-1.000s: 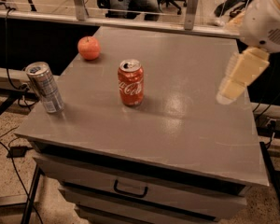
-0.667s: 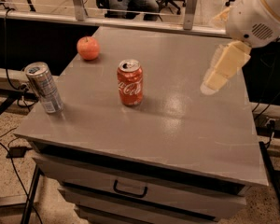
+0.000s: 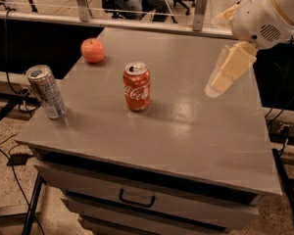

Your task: Knock coke can over

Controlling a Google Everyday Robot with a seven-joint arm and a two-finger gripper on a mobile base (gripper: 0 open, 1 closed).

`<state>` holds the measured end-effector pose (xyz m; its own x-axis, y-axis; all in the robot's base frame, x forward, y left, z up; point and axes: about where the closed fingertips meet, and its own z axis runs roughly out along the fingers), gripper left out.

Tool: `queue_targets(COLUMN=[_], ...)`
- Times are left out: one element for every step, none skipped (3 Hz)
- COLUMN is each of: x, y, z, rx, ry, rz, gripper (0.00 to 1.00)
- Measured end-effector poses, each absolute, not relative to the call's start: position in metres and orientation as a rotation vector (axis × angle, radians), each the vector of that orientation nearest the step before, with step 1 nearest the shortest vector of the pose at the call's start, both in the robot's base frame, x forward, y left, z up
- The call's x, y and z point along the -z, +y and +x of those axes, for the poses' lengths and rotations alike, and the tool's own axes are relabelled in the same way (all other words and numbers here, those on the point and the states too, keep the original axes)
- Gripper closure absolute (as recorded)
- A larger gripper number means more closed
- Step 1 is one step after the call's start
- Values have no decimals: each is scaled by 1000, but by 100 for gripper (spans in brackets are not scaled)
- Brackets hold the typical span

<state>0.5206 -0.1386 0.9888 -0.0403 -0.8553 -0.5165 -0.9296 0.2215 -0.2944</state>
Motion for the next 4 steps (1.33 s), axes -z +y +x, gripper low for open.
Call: queue_targets(x=[-980,-986,-993,-998], y=[-115,-78,-48,-27], z=[525,527,531,535], rx=[-300,-443,-560,-636], ry=[1713,1530,1426,1378], rz=[-1641,-1587,-1528,-1490], gripper=[0,0,0,0])
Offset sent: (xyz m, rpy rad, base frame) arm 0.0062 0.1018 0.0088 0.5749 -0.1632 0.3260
